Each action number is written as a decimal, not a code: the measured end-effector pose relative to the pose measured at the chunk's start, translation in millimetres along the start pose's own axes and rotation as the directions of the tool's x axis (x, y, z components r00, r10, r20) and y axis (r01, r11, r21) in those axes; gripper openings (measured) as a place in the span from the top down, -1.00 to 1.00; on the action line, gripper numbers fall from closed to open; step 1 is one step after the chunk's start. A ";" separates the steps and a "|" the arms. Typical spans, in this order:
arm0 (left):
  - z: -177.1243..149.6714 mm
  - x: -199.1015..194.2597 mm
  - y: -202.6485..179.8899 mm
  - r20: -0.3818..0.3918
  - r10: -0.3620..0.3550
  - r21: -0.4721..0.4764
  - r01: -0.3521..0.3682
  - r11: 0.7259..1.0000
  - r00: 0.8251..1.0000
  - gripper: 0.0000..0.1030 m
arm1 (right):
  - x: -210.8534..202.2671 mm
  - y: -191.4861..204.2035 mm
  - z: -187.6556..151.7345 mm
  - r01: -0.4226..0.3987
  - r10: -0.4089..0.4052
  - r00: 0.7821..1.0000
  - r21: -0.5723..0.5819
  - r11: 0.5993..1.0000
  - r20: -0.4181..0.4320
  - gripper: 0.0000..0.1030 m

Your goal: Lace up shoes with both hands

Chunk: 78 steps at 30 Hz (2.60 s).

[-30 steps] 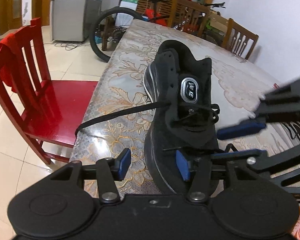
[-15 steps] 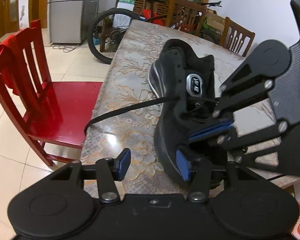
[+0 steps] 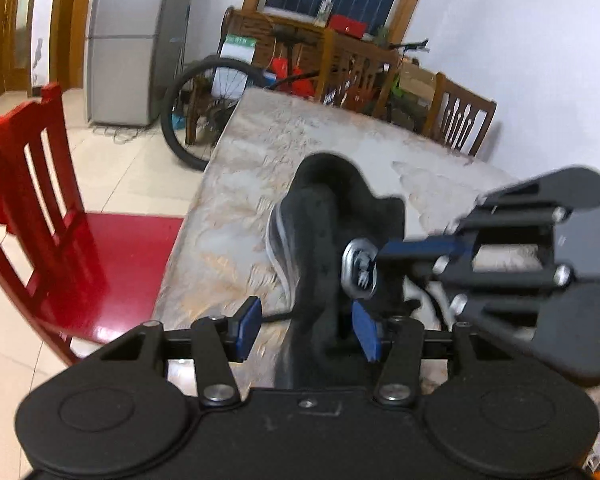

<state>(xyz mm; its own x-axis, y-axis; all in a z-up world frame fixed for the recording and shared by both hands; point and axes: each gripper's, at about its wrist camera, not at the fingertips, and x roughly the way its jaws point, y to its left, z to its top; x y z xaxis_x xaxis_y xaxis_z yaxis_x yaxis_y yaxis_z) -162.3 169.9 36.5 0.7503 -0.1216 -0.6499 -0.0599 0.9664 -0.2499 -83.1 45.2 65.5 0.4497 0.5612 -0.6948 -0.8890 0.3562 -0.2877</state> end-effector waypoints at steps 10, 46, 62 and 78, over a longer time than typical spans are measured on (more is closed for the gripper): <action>-4.3 23.8 -13.4 -0.065 0.083 0.036 -0.081 0.996 0.994 0.40 | -12.7 2.1 -3.6 -0.079 0.079 0.997 -0.028 0.996 -0.012 0.94; -8.2 4.1 5.5 -0.053 0.081 -0.159 -0.089 0.983 0.995 0.47 | -5.7 16.3 -22.8 -0.156 0.177 0.981 -0.223 0.962 0.079 0.94; -8.7 3.2 5.7 -0.058 0.079 -0.157 -0.087 0.984 0.995 0.46 | -10.9 11.9 -26.0 -0.170 0.201 0.968 -0.195 0.966 0.149 0.94; -10.1 2.9 3.6 -0.065 0.065 -0.140 -0.073 0.987 0.996 0.45 | -3.5 7.9 -18.0 -0.133 0.165 0.978 -0.226 0.965 0.128 0.51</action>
<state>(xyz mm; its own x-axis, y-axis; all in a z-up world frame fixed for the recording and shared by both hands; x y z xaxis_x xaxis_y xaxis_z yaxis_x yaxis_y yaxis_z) -167.0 170.7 26.5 0.7006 -0.0732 -0.7098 -0.2062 0.9315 -0.2995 -93.3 32.6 53.8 0.3043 0.7033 -0.6425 -0.9371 0.1001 -0.3343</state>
